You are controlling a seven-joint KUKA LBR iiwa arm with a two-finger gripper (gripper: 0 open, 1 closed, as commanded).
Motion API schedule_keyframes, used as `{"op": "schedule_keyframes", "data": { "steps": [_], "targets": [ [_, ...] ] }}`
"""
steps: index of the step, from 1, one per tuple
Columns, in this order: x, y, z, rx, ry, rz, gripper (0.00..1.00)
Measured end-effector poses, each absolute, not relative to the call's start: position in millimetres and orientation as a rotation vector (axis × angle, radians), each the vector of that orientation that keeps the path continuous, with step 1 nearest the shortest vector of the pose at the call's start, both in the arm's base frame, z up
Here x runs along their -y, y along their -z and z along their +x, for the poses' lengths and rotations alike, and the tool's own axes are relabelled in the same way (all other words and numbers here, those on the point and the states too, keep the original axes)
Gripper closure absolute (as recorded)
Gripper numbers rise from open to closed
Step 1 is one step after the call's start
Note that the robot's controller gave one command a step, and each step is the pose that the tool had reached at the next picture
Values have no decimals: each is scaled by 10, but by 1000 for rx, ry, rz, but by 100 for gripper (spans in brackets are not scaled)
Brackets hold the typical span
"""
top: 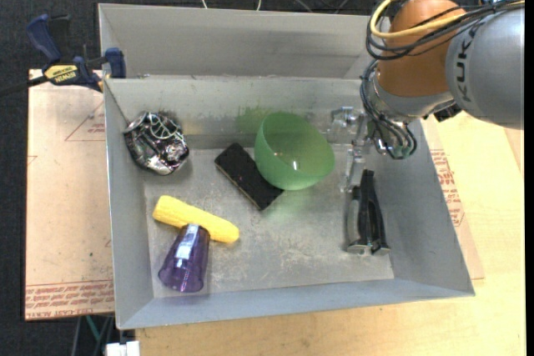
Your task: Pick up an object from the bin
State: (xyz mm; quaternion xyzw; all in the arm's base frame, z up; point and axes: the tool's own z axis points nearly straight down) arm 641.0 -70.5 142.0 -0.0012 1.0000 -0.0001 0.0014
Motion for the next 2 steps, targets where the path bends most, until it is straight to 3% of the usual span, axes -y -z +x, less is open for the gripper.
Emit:
{"op": "schedule_keyframes", "data": {
  "steps": [2],
  "targets": [
    [279, -1068, 6497, -3126, 4, -188, 0]
  ]
}}
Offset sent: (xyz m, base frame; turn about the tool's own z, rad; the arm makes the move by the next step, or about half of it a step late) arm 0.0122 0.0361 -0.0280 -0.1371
